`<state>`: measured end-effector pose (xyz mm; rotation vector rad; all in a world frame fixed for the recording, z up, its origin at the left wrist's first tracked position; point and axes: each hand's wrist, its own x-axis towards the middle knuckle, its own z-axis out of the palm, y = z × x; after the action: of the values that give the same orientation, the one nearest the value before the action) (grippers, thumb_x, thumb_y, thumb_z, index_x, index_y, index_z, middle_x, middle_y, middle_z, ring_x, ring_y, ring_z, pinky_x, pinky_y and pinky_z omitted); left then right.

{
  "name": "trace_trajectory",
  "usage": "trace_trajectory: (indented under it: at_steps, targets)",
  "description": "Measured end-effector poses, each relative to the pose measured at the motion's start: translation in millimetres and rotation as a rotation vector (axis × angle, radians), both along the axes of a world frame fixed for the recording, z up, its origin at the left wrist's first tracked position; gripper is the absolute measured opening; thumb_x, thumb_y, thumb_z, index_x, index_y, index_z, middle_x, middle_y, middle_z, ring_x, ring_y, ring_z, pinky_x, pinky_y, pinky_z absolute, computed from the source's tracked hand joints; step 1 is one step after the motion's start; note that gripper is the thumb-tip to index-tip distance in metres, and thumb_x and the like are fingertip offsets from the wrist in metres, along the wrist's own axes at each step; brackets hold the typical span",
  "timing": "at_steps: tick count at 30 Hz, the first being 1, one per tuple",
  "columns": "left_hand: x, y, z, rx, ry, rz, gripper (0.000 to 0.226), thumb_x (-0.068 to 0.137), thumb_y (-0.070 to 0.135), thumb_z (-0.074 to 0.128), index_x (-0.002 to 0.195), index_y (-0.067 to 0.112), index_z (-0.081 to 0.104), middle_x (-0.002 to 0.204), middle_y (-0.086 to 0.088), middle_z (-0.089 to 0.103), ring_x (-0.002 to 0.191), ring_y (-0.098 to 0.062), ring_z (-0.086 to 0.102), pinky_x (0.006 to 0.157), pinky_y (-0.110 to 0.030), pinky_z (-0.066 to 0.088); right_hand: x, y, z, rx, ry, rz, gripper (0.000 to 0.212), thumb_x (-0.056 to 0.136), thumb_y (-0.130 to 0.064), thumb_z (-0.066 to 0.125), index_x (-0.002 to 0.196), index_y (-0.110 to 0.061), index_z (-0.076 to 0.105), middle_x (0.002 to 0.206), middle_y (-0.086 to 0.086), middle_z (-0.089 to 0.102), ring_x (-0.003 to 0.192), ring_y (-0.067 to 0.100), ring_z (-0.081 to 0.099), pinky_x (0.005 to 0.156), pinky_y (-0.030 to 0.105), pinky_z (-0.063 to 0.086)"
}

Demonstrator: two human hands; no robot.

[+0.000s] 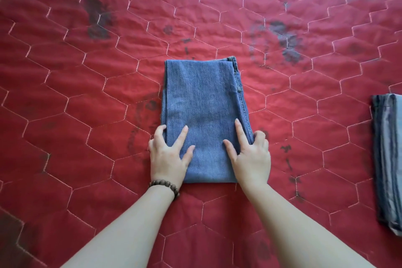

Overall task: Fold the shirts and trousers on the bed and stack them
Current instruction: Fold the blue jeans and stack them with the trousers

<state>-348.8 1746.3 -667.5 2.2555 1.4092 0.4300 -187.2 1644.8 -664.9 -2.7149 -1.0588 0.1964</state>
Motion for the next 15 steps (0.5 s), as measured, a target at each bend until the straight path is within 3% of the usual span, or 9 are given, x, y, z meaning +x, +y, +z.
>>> trace_trajectory:
  at_steps: [3,7,12,15]
  targets:
    - [-1,-11,7,-0.069,0.013,0.011,0.049,0.081,0.032,0.075,0.128,0.029,0.062,0.135,-0.022,0.035,0.112,-0.037,0.047,0.090,-0.046,0.051,0,-9,5,-0.103,0.138,-0.018,0.063,0.089,-0.065,0.041,0.144,-0.056,0.011,0.112,0.006,0.038,0.079,0.027,0.053,0.066,0.034,0.047]
    - [-24,-47,15,-0.166,0.073,-0.029,0.054,0.083,0.035,0.072,0.134,0.032,0.055,0.139,-0.018,0.030,0.119,-0.034,0.047,0.091,-0.042,0.050,-22,-46,16,-0.239,0.187,0.004,0.065,0.091,-0.066,0.030,0.138,-0.055,-0.013,0.094,0.001,0.037,0.060,0.021,0.043,0.057,0.032,0.040]
    - [-69,-101,26,-0.300,0.128,-0.086,0.056,0.082,0.035,0.073,0.135,0.034,0.053,0.142,-0.017,0.028,0.124,-0.033,0.044,0.101,-0.042,0.046,-67,-113,23,-0.310,0.253,-0.033,0.067,0.093,-0.063,0.029,0.137,-0.050,-0.020,0.092,0.000,0.034,0.059,0.024,0.046,0.054,0.032,0.038]
    - [-90,-120,32,-0.277,0.174,-0.128,0.057,0.082,0.034,0.073,0.135,0.034,0.053,0.147,-0.020,0.027,0.122,-0.038,0.041,0.101,-0.047,0.045,-86,-135,27,-0.291,0.284,-0.065,0.068,0.095,-0.057,0.036,0.141,-0.047,-0.013,0.099,0.004,0.041,0.070,0.029,0.055,0.062,0.036,0.045]
